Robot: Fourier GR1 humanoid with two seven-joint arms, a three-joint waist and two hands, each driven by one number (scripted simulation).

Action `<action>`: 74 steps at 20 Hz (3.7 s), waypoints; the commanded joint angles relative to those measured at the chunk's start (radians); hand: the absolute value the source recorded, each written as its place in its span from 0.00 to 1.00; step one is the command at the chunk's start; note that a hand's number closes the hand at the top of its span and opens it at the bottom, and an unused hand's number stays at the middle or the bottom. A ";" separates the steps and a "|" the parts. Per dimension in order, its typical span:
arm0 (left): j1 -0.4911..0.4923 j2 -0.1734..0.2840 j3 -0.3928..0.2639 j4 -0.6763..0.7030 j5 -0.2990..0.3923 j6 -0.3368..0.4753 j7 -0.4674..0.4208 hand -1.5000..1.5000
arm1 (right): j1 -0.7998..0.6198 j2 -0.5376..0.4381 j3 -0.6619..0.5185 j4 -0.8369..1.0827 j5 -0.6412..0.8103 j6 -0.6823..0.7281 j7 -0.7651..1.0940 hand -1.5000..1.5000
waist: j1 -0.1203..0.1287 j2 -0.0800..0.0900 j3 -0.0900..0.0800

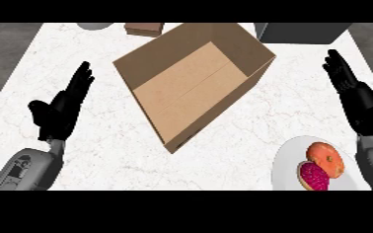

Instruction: Pick the cupcake from the plate and place it in the cardboard box

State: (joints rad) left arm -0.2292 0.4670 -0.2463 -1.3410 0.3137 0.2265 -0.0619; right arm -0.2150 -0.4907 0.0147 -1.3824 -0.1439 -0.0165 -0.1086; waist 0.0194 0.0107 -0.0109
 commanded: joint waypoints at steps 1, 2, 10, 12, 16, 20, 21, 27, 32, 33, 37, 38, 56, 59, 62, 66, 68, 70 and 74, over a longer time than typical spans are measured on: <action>-0.016 -0.040 -0.002 0.029 -0.051 -0.009 -0.022 0.50 | 0.055 0.049 0.024 -0.049 0.038 -0.032 0.051 0.00 | -0.024 -0.011 0.011; 0.009 -0.021 -0.010 0.016 -0.027 -0.061 -0.064 0.50 | 0.148 0.052 0.040 -0.139 0.019 -0.045 0.092 0.00 | -0.036 -0.014 0.010; -0.010 -0.012 -0.106 -0.084 -0.059 -0.084 0.019 0.50 | 0.390 -0.149 0.128 -0.116 0.453 -0.223 0.007 0.00 | -0.093 -0.026 0.004; -0.021 -0.019 -0.116 -0.101 -0.065 -0.082 0.031 0.50 | 0.457 -0.150 0.169 -0.162 0.570 -0.312 -0.034 0.00 | -0.091 -0.027 0.007; -0.004 -0.030 -0.134 -0.127 -0.084 -0.069 0.041 0.50 | 0.582 -0.227 0.189 -0.340 0.748 -0.407 0.014 0.00 | -0.082 -0.027 0.006; -0.021 -0.054 -0.131 -0.138 -0.088 -0.054 0.072 0.50 | 0.798 -0.294 0.168 -0.616 0.835 -0.400 0.145 0.00 | -0.089 -0.024 0.006; -0.001 -0.045 -0.138 -0.124 -0.094 -0.064 0.062 0.50 | 0.805 -0.334 0.151 -0.683 0.853 -0.340 0.231 0.00 | -0.085 -0.023 0.004; -0.035 -0.043 -0.135 -0.173 -0.103 -0.080 0.105 0.50 | 0.953 -0.387 0.168 -1.029 0.805 -0.075 0.508 0.00 | -0.051 -0.014 0.006; -0.059 -0.084 -0.141 -0.166 -0.127 -0.085 0.119 0.50 | 0.914 -0.367 0.207 -1.140 0.761 0.078 0.700 0.00 | -0.027 -0.011 0.009; 0.000 -0.099 -0.182 -0.207 -0.154 -0.076 0.096 0.50 | 0.852 -0.327 0.260 -1.096 0.782 0.087 0.730 0.00 | -0.014 -0.010 0.009; -0.071 -0.121 -0.140 -0.178 -0.162 -0.093 0.155 0.50 | 0.742 -0.251 0.246 -0.987 0.747 0.108 0.724 0.00 | -0.022 -0.010 0.011; 0.027 -0.068 -0.102 -0.165 -0.138 -0.147 0.046 0.50 | 0.745 -0.243 0.259 -1.011 0.762 0.128 0.741 0.00 | -0.019 -0.010 0.010; 0.001 -0.196 -0.011 -0.167 -0.249 -0.227 0.116 0.50 | 0.560 0.005 0.327 -0.760 0.937 0.217 0.733 0.00 | -0.023 -0.012 0.011; 0.070 -0.206 -0.018 -0.209 -0.282 -0.231 0.112 0.50 | 0.599 -0.021 0.266 -0.739 0.935 0.220 0.655 0.00 | -0.023 -0.012 0.011; -0.007 -0.218 0.036 -0.177 -0.264 -0.268 0.151 0.50 | 0.554 0.031 0.306 -0.680 0.992 0.230 0.670 0.00 | -0.023 -0.011 0.011; -0.041 -0.248 0.061 -0.099 -0.301 -0.283 0.110 0.50 | 0.533 0.054 0.254 -0.600 0.966 0.234 0.610 0.00 | -0.025 -0.011 0.011; -0.026 -0.282 0.034 -0.110 -0.336 -0.253 0.108 0.50 | 0.568 0.041 0.240 -0.553 0.966 0.213 0.552 0.00 | -0.026 -0.011 0.011; -0.002 -0.268 0.053 -0.180 -0.347 -0.268 0.156 0.50 | 0.513 0.062 0.233 -0.581 0.966 0.296 0.602 0.00 | -0.022 -0.011 0.011; 0.048 -0.277 0.065 -0.203 -0.349 -0.291 0.144 0.50 | 0.547 0.098 0.259 -0.543 1.013 0.268 0.579 0.00 | -0.022 -0.011 0.011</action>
State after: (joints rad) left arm -0.2155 0.2034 -0.1928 -1.5323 -0.0172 -0.0515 0.0885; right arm 0.3343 -0.4245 0.2732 -1.9758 0.8443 0.2593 0.4984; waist -0.0032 -0.0012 0.0001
